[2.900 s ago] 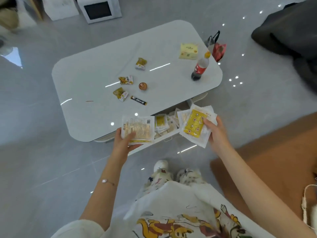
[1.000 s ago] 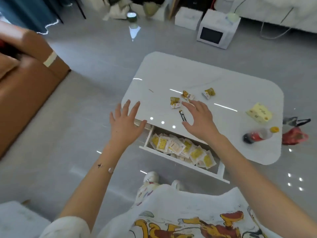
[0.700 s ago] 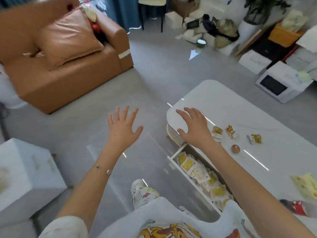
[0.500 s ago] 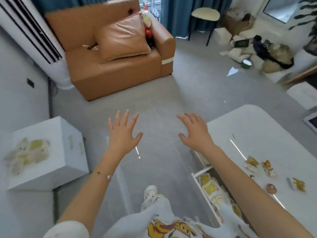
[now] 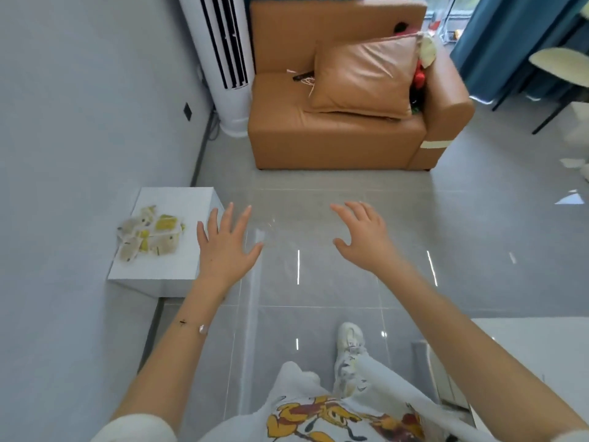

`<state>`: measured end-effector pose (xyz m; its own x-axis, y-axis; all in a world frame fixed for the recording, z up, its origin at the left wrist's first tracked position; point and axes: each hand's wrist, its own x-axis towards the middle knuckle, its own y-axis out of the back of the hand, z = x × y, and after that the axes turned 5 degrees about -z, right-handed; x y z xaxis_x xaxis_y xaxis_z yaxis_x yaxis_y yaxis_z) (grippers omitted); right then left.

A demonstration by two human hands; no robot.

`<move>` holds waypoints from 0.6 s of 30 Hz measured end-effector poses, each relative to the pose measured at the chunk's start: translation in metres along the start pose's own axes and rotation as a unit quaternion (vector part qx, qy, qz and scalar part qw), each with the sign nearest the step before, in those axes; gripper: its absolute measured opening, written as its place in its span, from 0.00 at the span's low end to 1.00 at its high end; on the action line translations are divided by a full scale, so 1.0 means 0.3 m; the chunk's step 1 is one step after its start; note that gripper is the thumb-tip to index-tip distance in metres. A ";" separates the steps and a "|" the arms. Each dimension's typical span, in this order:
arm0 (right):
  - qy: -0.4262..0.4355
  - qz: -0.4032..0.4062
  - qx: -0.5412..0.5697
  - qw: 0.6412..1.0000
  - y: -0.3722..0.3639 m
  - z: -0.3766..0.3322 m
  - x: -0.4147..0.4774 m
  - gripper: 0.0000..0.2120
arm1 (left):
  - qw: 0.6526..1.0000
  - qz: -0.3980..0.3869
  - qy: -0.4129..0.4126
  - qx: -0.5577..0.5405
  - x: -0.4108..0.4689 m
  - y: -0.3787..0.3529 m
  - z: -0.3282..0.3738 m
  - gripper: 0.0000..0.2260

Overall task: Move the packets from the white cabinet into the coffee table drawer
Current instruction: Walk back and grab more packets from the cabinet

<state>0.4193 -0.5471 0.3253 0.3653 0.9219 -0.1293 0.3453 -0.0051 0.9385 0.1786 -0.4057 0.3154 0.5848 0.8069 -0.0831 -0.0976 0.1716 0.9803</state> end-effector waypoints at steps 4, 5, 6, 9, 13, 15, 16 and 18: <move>0.047 -0.026 -0.009 0.999 -0.005 0.006 0.204 0.32 | 0.999 -0.001 0.049 -0.005 0.104 -0.017 -0.033 0.32; 0.056 -0.035 -0.009 0.998 -0.007 0.014 0.255 0.32 | 0.998 0.002 0.063 -0.007 0.134 -0.021 -0.035 0.32; 0.067 -0.042 -0.011 0.997 -0.006 0.023 0.316 0.32 | 0.997 0.006 0.079 -0.010 0.171 -0.023 -0.037 0.32; 0.097 -0.052 -0.018 0.994 0.010 0.041 0.458 0.32 | 0.993 0.012 0.119 -0.014 0.259 -0.020 -0.041 0.33; 0.159 -0.082 -0.023 0.984 0.048 0.039 0.654 0.32 | 0.980 0.030 0.195 -0.038 0.365 -0.009 -0.034 0.33; 0.183 -0.094 -0.020 0.978 0.066 0.030 0.751 0.32 | 0.972 0.037 0.226 -0.048 0.400 -0.005 -0.034 0.32; 0.196 -0.102 -0.019 0.975 0.072 0.024 0.799 0.32 | 0.968 0.038 0.242 -0.050 0.413 -0.005 -0.037 0.32; 0.218 -0.118 -0.019 0.969 0.077 0.005 0.898 0.33 | 0.961 0.035 0.271 -0.046 0.433 -0.012 -0.053 0.33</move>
<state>0.5270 -0.2996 0.3116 -0.1224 0.9716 -0.2024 0.3398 0.2326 0.9113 0.2422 -0.2924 0.2983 0.0708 0.9897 -0.1240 -0.2063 0.1362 0.9690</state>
